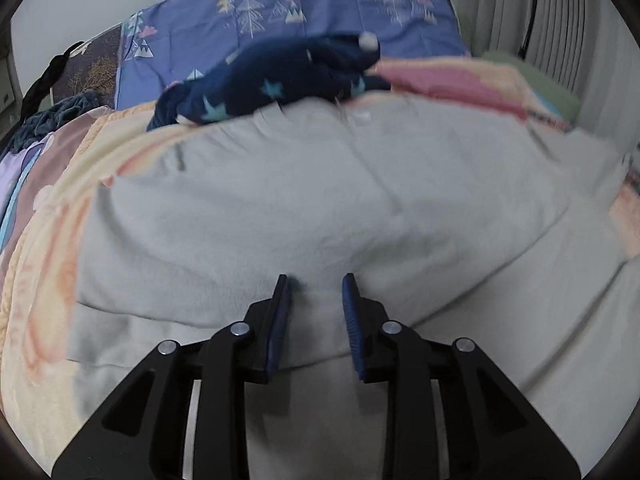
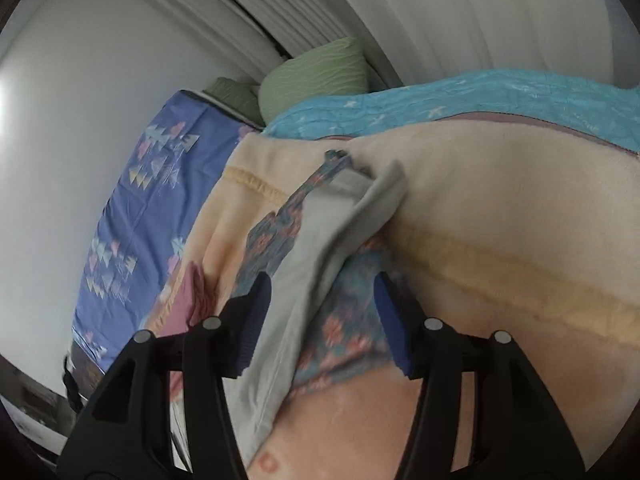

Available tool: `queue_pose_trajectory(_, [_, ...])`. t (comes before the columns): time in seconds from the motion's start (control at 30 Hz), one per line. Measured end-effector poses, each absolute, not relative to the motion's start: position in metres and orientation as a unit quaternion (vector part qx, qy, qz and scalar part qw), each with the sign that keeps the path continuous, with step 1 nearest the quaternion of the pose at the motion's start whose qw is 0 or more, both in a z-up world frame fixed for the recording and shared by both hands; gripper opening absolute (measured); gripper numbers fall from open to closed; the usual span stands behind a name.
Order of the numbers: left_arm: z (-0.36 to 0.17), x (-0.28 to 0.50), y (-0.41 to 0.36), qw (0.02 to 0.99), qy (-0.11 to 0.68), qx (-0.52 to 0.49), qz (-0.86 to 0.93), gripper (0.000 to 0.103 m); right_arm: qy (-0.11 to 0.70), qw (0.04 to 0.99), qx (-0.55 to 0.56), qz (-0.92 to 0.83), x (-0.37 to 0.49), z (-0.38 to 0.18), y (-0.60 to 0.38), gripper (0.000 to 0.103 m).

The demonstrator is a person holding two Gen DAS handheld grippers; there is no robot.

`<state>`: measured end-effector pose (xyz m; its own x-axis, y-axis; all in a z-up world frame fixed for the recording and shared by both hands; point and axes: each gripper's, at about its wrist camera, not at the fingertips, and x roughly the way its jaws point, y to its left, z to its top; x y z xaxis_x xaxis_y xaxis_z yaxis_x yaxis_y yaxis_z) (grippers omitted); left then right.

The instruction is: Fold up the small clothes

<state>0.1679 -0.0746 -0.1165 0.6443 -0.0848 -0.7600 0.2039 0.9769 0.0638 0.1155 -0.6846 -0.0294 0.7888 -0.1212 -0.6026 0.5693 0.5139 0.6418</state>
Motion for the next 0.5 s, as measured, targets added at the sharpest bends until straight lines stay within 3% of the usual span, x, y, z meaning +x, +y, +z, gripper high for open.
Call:
queue_pose_trajectory(0.2, [-0.116,0.166,-0.075,0.905,0.411,0.076,-0.079,0.029,0.286,0.802,0.475,-0.221,0.150,-0.045,-0.702,0.058])
queue_pose_trajectory(0.27, [-0.116,0.166,-0.072,0.905,0.411,0.071,-0.080,0.029,0.287,0.797,0.474,-0.239,0.153,-0.047,-0.714,0.035])
queue_pose_trajectory(0.3, [-0.117,0.165,-0.072,0.906,0.410,0.069,-0.081,0.029,0.287,0.797,0.470,-0.247,0.155,-0.047,-0.715,0.018])
queue_pose_trajectory(0.33, [-0.117,0.165,-0.072,0.906,0.410,0.068,-0.081,0.029,0.287,0.799,0.463,-0.254,0.157,-0.046,-0.717,0.011])
queue_pose_trajectory(0.5, [-0.117,0.166,-0.072,0.906,0.410,0.063,-0.082,0.029,0.212,0.846,0.449,-0.192,0.154,-0.001,-0.686,0.006])
